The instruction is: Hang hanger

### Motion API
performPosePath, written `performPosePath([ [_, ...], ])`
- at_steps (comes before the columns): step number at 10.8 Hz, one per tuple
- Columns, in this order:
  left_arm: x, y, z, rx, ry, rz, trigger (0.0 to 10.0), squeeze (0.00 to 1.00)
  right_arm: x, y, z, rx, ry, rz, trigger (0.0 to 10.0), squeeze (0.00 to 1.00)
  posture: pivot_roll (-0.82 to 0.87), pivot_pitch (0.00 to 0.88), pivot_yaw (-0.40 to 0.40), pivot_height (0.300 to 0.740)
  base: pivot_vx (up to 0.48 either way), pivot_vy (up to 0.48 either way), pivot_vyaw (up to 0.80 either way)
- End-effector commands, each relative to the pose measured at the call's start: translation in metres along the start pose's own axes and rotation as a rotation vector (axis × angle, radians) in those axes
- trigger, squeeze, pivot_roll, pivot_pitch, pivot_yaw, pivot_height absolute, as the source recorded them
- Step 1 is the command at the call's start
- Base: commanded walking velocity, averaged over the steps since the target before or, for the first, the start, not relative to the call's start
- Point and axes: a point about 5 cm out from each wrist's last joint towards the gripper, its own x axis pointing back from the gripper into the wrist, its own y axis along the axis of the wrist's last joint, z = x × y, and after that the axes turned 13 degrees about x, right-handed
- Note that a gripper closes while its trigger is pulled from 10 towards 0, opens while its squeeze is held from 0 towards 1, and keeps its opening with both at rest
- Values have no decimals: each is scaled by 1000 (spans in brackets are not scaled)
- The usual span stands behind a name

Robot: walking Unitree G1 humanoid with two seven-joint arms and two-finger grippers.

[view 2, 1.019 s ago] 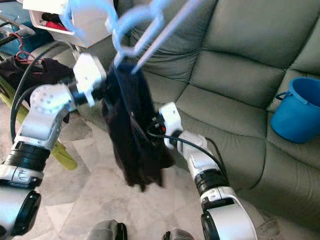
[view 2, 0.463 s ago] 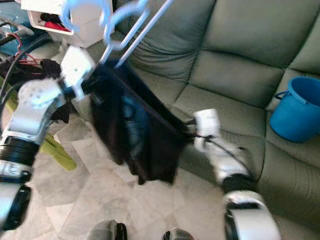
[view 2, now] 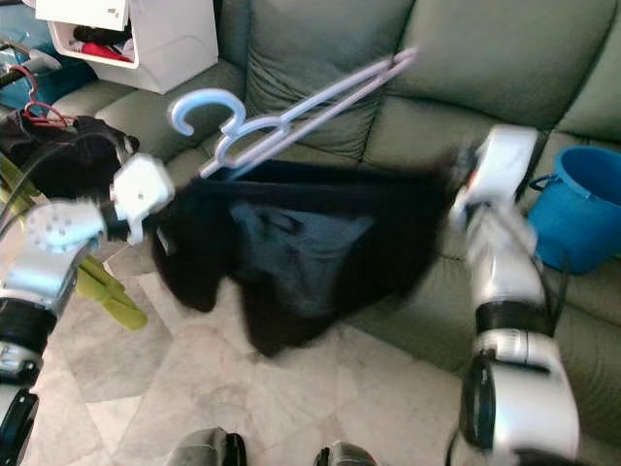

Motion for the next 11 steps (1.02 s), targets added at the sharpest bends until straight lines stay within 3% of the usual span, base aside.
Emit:
performPosePath([
  [1,20,-4,11,34,47,6,0,0,3,5,-41,-35,-186,-1,0,0,-78,0,-33,740,0,0,0],
  [3,23,-31,-23,140,-157,79,0,0,-9,22,-34,-37,-166,-45,0,0,-71,0,-39,740,0,0,0],
  [5,27,-47,-34,240,-223,117,0,0,-11,22,-29,-35,-168,-47,0,0,-77,0,-42,740,0,0,0],
  [7,33,-62,-53,278,-367,228,0,0,-13,21,-24,-46,-155,-59,0,0,-76,0,-43,740,0,0,0],
  [9,30,-73,-52,245,-372,304,0,0,-15,24,-21,-52,-143,-71,0,0,-80,0,-43,740,0,0,0],
  [10,26,-76,-49,251,-330,331,0,0,-16,25,-18,-60,-129,-83,0,0,-83,0,-43,740,0,0,0],
  [11,22,-84,-46,193,-269,403,0,0,-17,27,-8,-78,-73,-111,0,0,-86,0,-43,740,0,0,0],
])
